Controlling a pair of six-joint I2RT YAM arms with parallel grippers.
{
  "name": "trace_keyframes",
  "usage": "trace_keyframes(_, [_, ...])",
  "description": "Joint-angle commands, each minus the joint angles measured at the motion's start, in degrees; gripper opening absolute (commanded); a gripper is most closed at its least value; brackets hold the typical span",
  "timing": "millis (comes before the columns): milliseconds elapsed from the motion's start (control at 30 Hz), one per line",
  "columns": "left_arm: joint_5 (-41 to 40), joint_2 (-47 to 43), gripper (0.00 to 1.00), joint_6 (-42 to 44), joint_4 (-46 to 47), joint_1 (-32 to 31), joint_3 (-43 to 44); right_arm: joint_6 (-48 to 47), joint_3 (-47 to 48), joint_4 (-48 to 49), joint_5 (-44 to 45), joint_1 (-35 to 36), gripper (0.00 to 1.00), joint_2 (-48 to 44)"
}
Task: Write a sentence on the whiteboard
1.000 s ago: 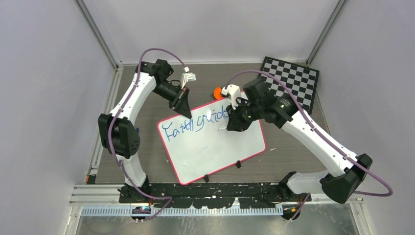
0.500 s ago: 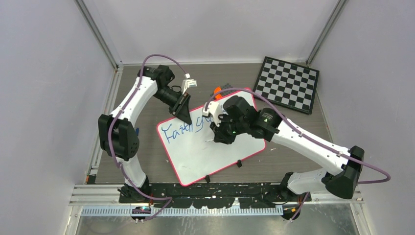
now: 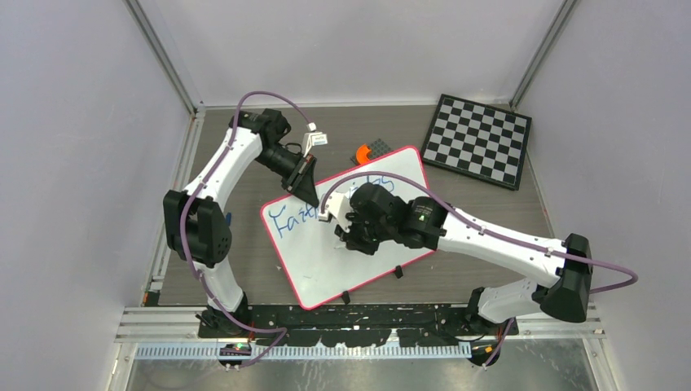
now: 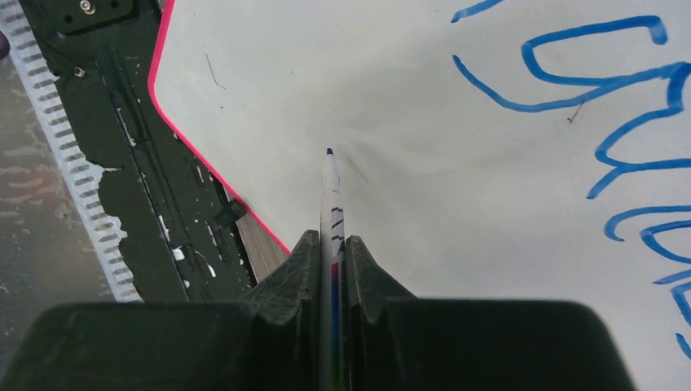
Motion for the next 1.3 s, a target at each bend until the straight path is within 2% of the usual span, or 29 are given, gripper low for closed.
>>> trace_keyframes(0, [-4.0,0.4,0.04,0.8,0.6,0.4,-0.7,-1.9,0.0,3.6,4.7,2.0,0.00,0.7])
trace_keyframes(200, [-4.0,0.7,0.00,1.1,0.4,0.4,-0.8,-1.6,0.5,3.9,5.3,2.7,0.00,1.0])
trace_keyframes(733, [-3.6,1.4,0.00,1.4,-0.2,0.4,0.4,-1.5,2.3,5.3,13.9,2.8,0.00,3.9])
trace_keyframes(1267, [-4.1,1.4,0.00,2.1,-0.7,0.4,0.4,-3.1,1.6,3.7,9.6,3.4,0.00,5.5])
